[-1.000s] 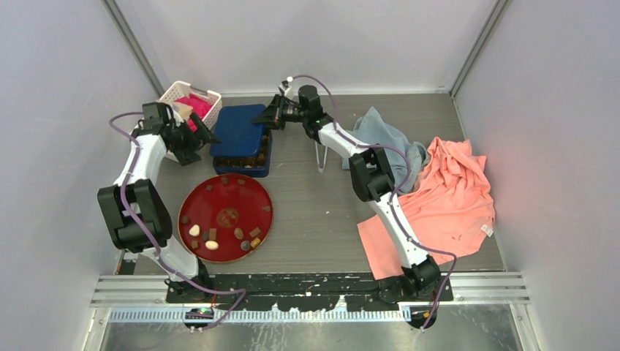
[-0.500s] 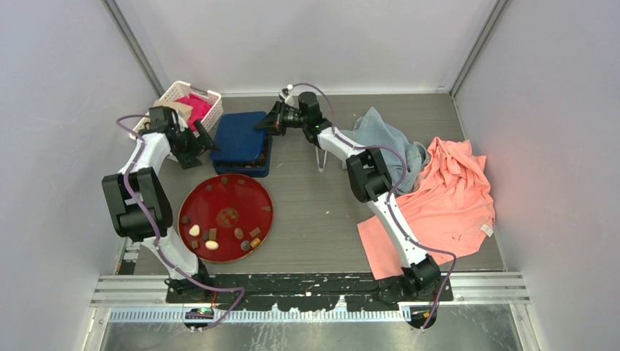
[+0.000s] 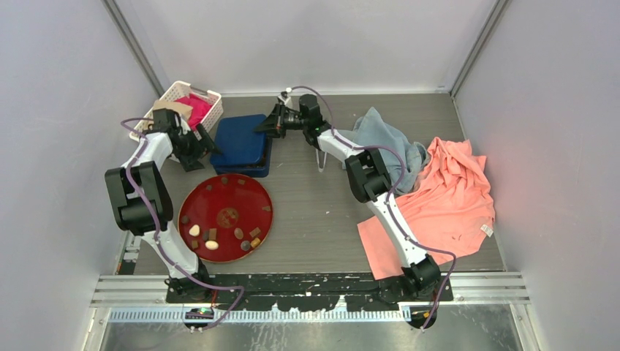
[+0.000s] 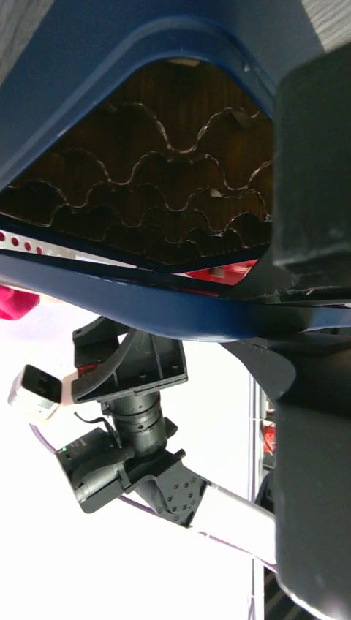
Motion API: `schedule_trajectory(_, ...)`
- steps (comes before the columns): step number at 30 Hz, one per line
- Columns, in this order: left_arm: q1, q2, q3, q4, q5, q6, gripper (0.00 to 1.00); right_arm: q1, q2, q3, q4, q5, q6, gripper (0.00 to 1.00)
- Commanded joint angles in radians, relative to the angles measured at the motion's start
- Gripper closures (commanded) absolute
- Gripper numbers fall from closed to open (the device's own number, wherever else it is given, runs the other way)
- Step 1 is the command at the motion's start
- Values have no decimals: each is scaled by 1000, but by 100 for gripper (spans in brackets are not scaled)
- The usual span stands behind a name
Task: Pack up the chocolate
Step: Close the box lid on the packing box.
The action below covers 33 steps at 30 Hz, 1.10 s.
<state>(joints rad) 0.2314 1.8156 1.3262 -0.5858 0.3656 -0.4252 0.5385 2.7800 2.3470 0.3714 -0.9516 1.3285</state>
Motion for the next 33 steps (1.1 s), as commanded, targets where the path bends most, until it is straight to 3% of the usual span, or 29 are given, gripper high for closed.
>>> schedule_trajectory(1,7,6,47,36,28,16,18,-11,-30,-30,150,-61,70,99)
schedule_trajectory(9,5,23,52,29,36,14,21,-27,-50,-100,230,-67,128,99)
schedule_trajectory(13,-1,45,67,14,41,16,24,-41,-78,-153,215,-36,101,93)
schedule_trajectory(15,-7,57,80,-9,26,23,25,-43,-89,-158,174,-33,70,84)
schedule_trajectory(19,-21,82,100,-45,4,34,25,-44,-125,-176,40,-14,-44,54)
schedule_trajectory(27,-32,69,88,-23,4,25,26,-44,-159,-180,-132,5,-179,41)
schedule_trajectory(33,-33,57,84,-25,9,27,26,-45,-185,-113,-514,75,-424,24)
